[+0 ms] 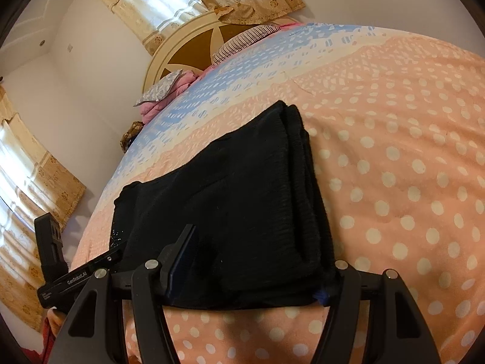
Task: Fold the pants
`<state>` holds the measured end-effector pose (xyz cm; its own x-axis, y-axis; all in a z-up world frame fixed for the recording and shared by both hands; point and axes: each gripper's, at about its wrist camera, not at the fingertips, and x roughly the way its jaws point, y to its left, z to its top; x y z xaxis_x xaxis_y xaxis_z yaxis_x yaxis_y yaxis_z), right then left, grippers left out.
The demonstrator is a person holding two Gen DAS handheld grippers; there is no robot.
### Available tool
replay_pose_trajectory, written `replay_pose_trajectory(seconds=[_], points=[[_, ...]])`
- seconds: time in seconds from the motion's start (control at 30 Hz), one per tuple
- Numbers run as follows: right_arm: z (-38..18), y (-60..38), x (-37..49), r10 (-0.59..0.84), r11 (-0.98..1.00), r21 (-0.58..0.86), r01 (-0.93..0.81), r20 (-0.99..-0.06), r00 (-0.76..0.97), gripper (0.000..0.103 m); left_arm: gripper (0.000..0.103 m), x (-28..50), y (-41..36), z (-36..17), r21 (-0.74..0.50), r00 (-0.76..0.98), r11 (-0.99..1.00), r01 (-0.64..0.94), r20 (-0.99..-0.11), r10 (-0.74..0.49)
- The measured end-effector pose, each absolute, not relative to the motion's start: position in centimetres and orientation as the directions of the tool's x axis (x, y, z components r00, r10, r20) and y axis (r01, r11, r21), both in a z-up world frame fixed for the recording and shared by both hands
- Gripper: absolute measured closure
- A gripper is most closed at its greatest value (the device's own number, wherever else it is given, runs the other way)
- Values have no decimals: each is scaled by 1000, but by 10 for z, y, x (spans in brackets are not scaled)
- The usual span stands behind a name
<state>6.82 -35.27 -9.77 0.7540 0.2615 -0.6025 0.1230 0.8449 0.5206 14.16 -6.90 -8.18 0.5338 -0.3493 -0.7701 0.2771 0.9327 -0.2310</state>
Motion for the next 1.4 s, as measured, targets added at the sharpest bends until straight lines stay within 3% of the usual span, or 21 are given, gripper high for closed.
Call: replay_pose_trajectory(seconds=[0.1,0.23,0.4,0.57,0.87,0.9,0.93,1.0,1.07,1.2,1.33,1.4], points=[[-98,-354,67,261,839,529,127,-597,759,37,26,136,-76,-79,-243,524,920,307,-764,-376],[-102,-364,65,297,790,599,133,-563,772,36,30,135,-76,-78,-252,523,912,323,-756,-394],[-110,-383,61,373,666,734,129,-478,795,36,42,139,-63,-80,-319,519,900,299,-737,-433],[-107,-390,55,356,635,759,146,-455,816,36,50,138,-54,-81,-379,520,884,275,-714,-468],[-93,-358,63,302,796,592,127,-569,765,36,72,137,-48,-81,-431,515,864,259,-695,-501],[-90,-349,64,266,838,531,124,-598,756,49,76,136,-49,-80,-428,518,864,265,-693,-502],[-89,-342,65,237,867,482,128,-623,745,68,77,136,-49,-79,-426,520,864,269,-691,-503],[-92,-340,66,243,866,484,126,-629,738,70,77,135,-51,-79,-417,525,867,273,-691,-497],[-94,-343,65,247,860,494,128,-623,742,71,69,136,-49,-83,-425,525,869,253,-694,-493],[-92,-342,63,231,870,475,131,-628,743,72,67,136,-47,-85,-443,528,866,233,-690,-496],[-82,-316,61,106,945,299,130,-657,746,73,69,130,-59,-80,-346,558,899,268,-705,-438],[-77,-297,60,12,980,156,122,-662,749,74,80,129,-61,-78,-340,558,896,287,-701,-444]])
